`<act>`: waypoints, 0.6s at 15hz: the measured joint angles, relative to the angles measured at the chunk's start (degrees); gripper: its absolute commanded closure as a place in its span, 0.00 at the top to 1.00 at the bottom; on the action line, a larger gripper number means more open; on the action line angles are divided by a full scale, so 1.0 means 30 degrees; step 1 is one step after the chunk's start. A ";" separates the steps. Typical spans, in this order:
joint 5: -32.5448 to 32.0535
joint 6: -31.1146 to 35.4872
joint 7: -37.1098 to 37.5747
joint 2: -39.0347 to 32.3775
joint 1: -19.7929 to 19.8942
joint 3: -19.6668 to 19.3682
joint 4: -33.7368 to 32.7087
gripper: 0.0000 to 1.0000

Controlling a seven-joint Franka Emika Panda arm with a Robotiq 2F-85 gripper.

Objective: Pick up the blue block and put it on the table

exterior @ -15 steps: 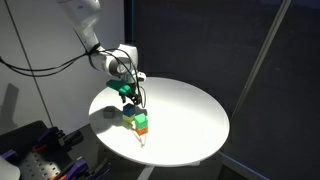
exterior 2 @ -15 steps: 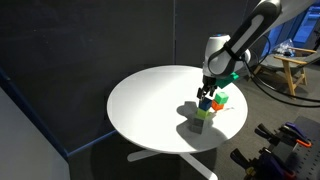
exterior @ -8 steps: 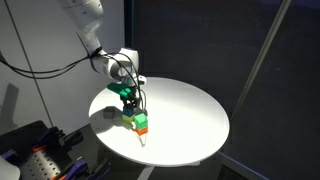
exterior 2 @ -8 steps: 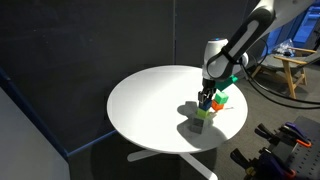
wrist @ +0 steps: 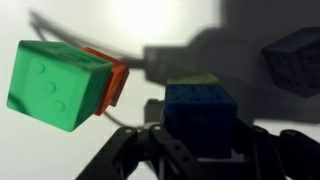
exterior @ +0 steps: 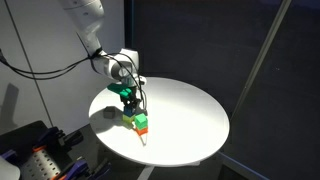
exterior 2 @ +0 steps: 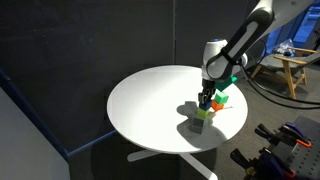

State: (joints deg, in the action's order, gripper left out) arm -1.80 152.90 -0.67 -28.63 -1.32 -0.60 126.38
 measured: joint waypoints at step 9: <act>-0.0028 -0.0463 -0.0255 0.0220 0.0023 -0.0124 -0.0132 0.26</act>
State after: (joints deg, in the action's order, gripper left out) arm -1.89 151.52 -1.43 -27.97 -1.26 -0.97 125.99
